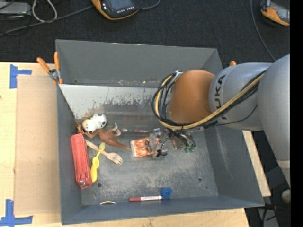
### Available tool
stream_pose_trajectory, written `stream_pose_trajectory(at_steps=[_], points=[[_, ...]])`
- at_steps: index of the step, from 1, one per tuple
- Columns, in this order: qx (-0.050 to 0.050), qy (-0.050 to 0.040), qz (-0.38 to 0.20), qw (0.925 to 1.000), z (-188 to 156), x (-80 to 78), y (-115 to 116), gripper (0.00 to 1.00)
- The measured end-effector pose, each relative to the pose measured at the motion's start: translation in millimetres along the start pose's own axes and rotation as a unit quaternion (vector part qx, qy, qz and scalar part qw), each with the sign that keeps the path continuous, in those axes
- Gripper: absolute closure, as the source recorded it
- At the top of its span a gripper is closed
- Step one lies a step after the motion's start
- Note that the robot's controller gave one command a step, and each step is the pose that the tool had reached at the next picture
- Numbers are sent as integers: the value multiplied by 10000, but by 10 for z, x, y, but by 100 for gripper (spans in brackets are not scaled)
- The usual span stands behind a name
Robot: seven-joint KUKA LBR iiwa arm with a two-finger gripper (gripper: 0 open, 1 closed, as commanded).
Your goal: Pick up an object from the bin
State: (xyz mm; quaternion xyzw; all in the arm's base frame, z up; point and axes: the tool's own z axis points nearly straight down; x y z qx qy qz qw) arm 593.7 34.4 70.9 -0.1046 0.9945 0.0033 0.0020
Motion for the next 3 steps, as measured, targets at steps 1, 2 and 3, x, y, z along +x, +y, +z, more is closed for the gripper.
stream_pose_trajectory(at_steps=[1, 2, 3], points=[[-1, 0, 4, 10000, 0, 0, -1, 100], [-5, 30, -21, 10000, -602, 21, 32, 100], [-10, 36, -296, 9996, -1359, -72, 213, 100]])
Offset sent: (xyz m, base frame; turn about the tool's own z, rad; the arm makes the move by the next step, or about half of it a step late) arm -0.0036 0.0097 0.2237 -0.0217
